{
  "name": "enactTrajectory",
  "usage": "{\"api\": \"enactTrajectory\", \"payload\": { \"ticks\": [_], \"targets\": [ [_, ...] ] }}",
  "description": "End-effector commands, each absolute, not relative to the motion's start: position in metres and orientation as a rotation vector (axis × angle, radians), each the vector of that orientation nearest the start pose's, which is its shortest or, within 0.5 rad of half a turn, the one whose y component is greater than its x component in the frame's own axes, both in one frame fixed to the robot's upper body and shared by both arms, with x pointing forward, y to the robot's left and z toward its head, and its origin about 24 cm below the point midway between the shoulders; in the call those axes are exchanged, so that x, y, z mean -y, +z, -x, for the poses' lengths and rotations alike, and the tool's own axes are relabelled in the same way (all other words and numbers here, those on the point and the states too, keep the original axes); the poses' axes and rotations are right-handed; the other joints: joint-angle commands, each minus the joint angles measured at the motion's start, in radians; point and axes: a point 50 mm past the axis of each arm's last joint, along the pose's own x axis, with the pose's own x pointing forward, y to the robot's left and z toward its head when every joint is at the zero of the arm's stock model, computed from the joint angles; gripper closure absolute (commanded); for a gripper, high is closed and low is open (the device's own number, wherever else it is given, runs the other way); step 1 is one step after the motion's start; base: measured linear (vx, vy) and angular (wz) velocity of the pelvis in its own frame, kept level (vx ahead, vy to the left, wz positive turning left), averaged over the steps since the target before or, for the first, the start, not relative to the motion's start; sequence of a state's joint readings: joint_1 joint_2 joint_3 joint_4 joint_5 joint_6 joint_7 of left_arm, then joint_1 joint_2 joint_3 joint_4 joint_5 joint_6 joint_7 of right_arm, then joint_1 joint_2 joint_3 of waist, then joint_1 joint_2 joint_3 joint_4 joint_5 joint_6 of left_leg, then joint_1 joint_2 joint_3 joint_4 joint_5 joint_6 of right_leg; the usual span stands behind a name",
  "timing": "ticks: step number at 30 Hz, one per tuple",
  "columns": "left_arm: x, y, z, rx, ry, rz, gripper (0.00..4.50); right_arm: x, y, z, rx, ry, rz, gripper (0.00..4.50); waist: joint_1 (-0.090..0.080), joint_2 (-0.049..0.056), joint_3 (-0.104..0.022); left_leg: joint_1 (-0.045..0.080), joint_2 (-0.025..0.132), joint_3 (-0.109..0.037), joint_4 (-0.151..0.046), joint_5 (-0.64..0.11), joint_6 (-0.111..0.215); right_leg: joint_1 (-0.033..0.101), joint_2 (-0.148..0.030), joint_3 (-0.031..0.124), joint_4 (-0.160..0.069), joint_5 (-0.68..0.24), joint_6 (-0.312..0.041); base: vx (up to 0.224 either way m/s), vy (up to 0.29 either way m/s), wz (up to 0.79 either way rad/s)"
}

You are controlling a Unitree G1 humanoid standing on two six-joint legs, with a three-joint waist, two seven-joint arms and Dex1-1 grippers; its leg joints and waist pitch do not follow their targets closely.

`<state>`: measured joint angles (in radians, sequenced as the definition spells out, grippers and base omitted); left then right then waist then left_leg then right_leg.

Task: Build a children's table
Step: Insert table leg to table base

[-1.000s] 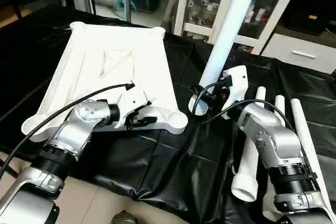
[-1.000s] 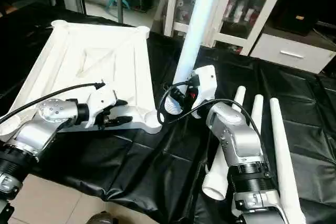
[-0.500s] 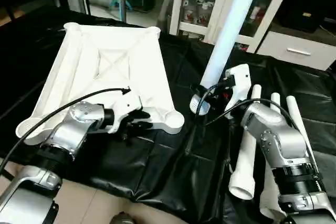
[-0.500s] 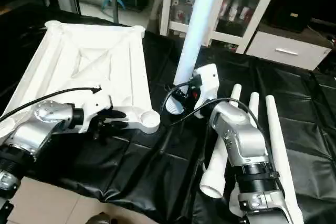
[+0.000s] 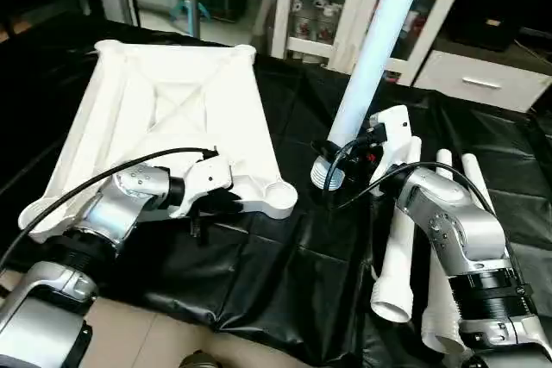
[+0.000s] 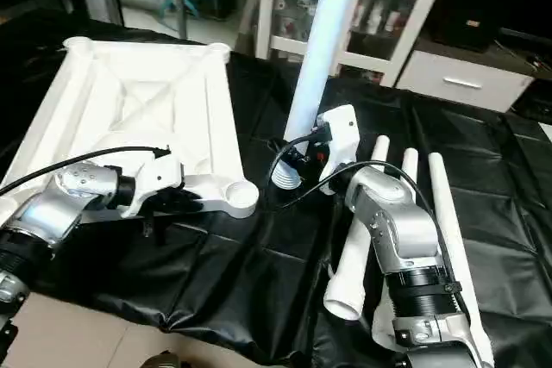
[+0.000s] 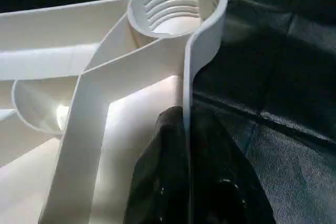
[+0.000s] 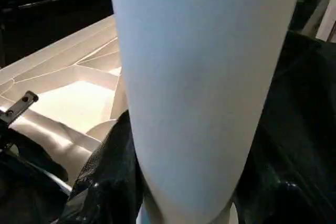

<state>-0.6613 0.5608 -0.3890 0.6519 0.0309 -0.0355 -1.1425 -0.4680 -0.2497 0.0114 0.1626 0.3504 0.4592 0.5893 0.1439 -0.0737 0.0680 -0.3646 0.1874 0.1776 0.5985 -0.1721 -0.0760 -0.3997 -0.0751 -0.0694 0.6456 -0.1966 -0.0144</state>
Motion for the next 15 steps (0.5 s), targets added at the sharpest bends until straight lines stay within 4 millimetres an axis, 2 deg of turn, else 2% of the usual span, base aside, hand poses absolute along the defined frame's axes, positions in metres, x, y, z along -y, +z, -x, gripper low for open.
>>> {"api": "enactTrajectory", "payload": {
  "ticks": [1, 6, 9, 10, 11, 12, 13, 14, 15],
  "targets": [
    [-0.191, 0.053, -0.321, -0.613, -1.236, -0.693, 4.47, 0.135, 0.113, -0.324, -0.126, 0.737, -0.094, 2.62, 0.002, 0.017, -0.072, 0.018, 0.047, -0.023, -0.086, -0.285, -0.071, 0.038, -0.09, 0.055, -0.085, -0.231, -0.158, 0.0, 0.0, 0.0],
    [-0.193, 0.047, -0.311, -0.676, -1.291, -0.669, 4.5, 0.129, 0.115, -0.324, -0.133, 0.788, -0.089, 2.62, -0.003, 0.018, -0.074, 0.015, 0.046, -0.02, -0.083, -0.239, -0.06, 0.042, -0.088, 0.054, -0.077, -0.166, -0.175, 0.0, 0.0, 0.0],
    [-0.185, 0.045, -0.306, -0.649, -1.316, -0.632, 4.5, 0.124, 0.117, -0.32, -0.152, 0.847, -0.127, 2.62, -0.003, 0.013, -0.075, 0.016, 0.048, -0.019, -0.082, -0.216, -0.047, 0.047, -0.088, 0.054, -0.073, -0.134, -0.186, 0.0, 0.0, 0.0],
    [-0.174, 0.043, -0.301, -0.604, -1.336, -0.582, 4.5, 0.118, 0.117, -0.314, -0.178, 0.921, -0.139, 2.62, -0.003, 0.004, -0.074, 0.018, 0.049, -0.015, -0.081, -0.207, -0.04, 0.043, -0.086, 0.054, -0.074, -0.125, -0.189, 0.0, 0.0, 0.0],
    [-0.171, 0.043, -0.3, -0.593, -1.34, -0.572, 4.5, 0.117, 0.116, -0.312, -0.184, 0.936, -0.138, 2.62, -0.001, 0.008, -0.075, 0.016, 0.05, -0.018, -0.08, -0.197, -0.038, 0.048, -0.087, 0.053, -0.067, -0.109, -0.194, 0.0, 0.0, 0.0],
    [-0.162, 0.041, -0.296, -0.56, -1.349, -0.54, 4.5, 0.114, 0.114, -0.306, -0.206, 0.985, -0.134, 2.62, 0.001, 0.007, -0.074, 0.016, 0.052, -0.016, -0.081, -0.184, -0.032, 0.047, -0.088, 0.054, -0.067, -0.099, -0.194, 0.0, 0.0, 0.0],
    [-0.158, 0.04, -0.293, -0.553, -1.351, -0.527, 4.5, 0.113, 0.113, -0.304, -0.216, 0.998, -0.129, 2.62, 0.002, 0.007, -0.072, 0.016, 0.051, -0.015, -0.081, -0.187, -0.028, 0.043, -0.084, 0.053, -0.07, -0.105, -0.19, 0.0, 0.0, 0.0],
    [-0.158, 0.04, -0.293, -0.553, -1.351, -0.527, 4.5, 0.113, 0.113, -0.304, -0.216, 0.998, -0.129, 2.62, 0.0, 0.002, -0.071, 0.017, 0.051, -0.014, -0.082, -0.195, -0.027, 0.043, -0.084, 0.054, -0.072, -0.12, -0.185, 0.0, 0.0, 0.0],
    [-0.156, 0.038, -0.292, -0.554, -1.35, -0.525, 4.5, 0.111, 0.11, -0.303, -0.222, 0.995, -0.121, 2.62, 0.004, 0.004, -0.07, 0.021, 0.05, -0.013, -0.082, -0.214, -0.029, 0.039, -0.087, 0.055, -0.078, -0.17, -0.174, 0.0, 0.0, 0.0]
  ]
}}
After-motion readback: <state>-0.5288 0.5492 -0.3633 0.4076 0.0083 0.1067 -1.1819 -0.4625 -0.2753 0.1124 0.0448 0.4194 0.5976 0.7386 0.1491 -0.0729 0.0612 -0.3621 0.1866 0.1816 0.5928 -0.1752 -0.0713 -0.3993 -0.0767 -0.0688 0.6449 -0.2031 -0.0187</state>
